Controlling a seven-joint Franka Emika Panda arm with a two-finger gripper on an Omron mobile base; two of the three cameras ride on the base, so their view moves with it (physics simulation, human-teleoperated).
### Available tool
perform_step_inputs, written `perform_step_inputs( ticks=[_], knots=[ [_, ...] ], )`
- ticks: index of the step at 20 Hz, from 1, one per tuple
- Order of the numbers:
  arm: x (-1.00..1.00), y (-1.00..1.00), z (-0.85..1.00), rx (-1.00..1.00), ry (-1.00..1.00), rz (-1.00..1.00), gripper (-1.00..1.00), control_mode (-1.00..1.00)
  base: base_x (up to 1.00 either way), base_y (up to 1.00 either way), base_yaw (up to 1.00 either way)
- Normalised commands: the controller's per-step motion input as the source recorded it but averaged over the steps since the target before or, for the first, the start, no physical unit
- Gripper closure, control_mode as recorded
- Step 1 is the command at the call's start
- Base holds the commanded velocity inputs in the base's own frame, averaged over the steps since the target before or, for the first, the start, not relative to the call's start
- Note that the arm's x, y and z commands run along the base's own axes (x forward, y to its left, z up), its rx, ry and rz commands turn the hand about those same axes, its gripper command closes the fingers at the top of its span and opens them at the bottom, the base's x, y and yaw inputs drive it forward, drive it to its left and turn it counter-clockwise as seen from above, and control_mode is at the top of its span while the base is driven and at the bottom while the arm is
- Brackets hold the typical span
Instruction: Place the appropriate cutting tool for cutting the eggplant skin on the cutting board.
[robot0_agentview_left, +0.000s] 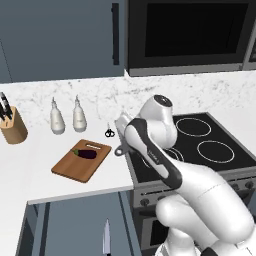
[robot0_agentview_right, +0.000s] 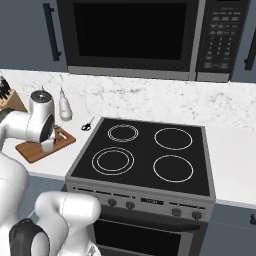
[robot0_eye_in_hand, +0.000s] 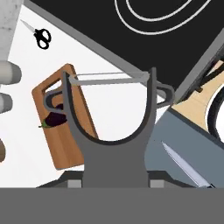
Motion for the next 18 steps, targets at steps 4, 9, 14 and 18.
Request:
perform_step_inputs(
  ticks=[4, 9, 14, 18],
  knots=[
    [0.73, 0.17, -0.16, -0.01, 0.07, 0.0, 1.0, -1.0, 0.0, 0.0, 0.0],
    [0.6, 0.41, -0.32, -0.09, 0.04, 0.0, 1.0, -1.0, 0.0, 0.0, 0.0],
    [0.41, 0.57, -0.33, -0.18, 0.09, 0.0, 1.0, -1.0, 0.0, 0.0, 0.0],
    [0.11, 0.64, -0.38, -0.16, 0.07, 0.02, 1.0, -1.0, 0.0, 0.0, 0.0]
  ],
)
